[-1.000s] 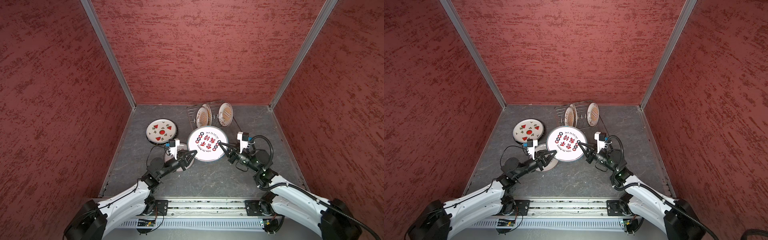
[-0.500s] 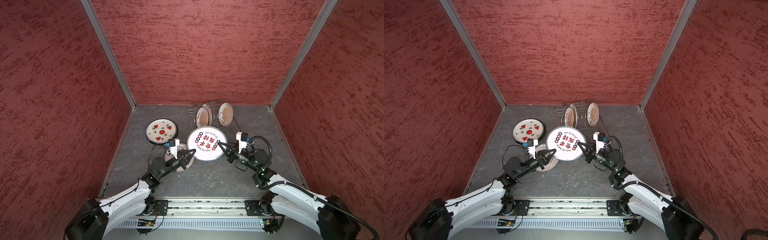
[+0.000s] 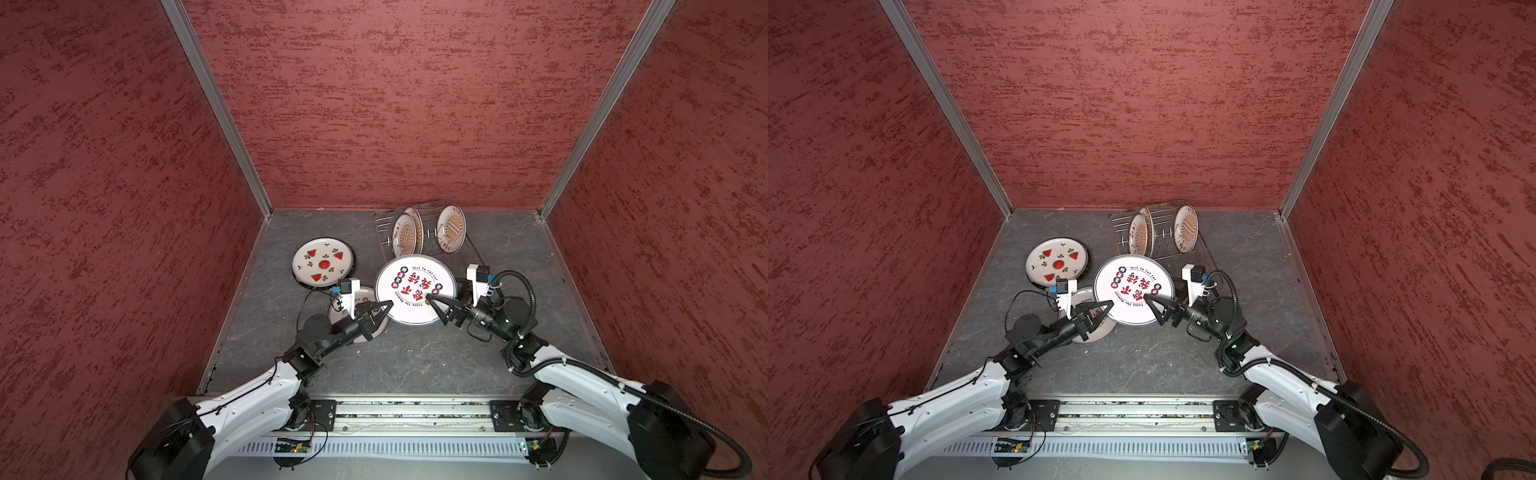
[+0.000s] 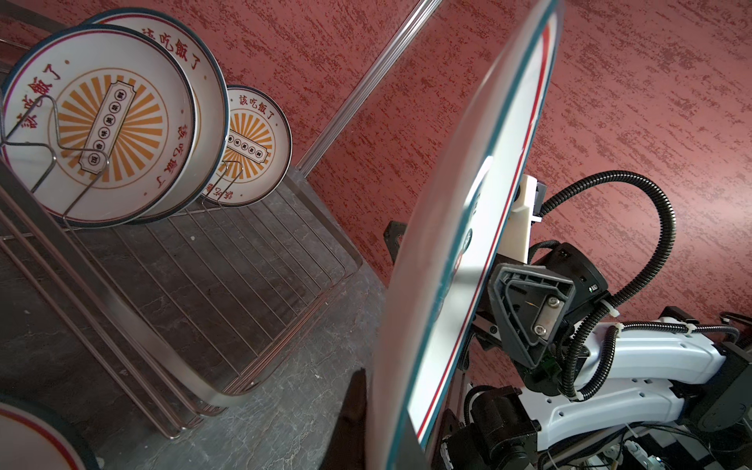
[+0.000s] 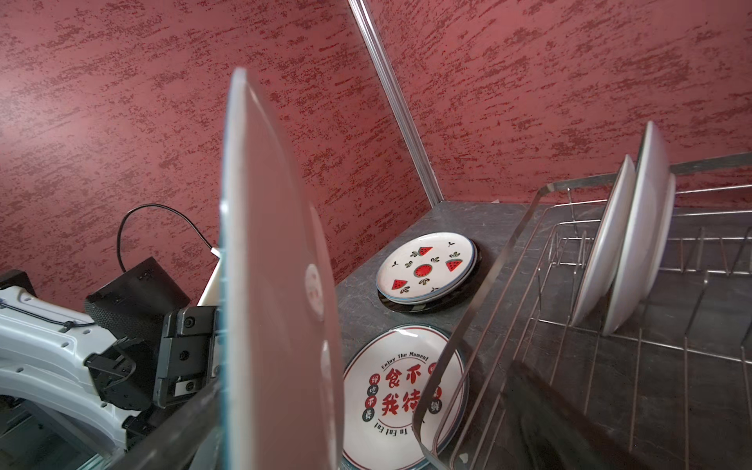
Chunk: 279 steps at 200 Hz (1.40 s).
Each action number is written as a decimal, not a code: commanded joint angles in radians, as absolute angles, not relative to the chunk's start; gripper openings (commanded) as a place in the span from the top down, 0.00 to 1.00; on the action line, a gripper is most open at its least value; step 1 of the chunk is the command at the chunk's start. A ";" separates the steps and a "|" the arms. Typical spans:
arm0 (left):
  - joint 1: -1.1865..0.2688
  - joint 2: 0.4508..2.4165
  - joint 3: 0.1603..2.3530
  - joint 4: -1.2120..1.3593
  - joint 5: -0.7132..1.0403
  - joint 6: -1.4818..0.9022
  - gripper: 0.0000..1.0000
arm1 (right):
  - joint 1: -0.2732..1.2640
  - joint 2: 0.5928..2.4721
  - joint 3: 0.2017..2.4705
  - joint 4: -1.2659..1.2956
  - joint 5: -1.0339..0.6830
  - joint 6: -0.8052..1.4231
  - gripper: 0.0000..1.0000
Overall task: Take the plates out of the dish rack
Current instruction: 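Grasp the plate rim with the left gripper while the right gripper holds it, then open the right gripper and withdraw while the left gripper carries the plate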
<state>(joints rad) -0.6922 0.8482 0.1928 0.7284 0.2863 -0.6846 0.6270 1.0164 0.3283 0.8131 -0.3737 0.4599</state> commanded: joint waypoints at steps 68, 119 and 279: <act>-0.609 0.647 0.207 0.509 0.220 -0.740 1.00 | 0.635 1.040 0.360 0.841 -0.364 0.456 0.01; -0.459 0.391 0.189 0.250 0.268 -0.826 1.00 | 0.707 1.116 0.419 0.798 -0.275 0.365 0.01; -0.172 0.243 0.184 -0.236 0.366 -1.034 1.00 | 0.848 1.399 0.692 0.618 -0.056 0.218 0.01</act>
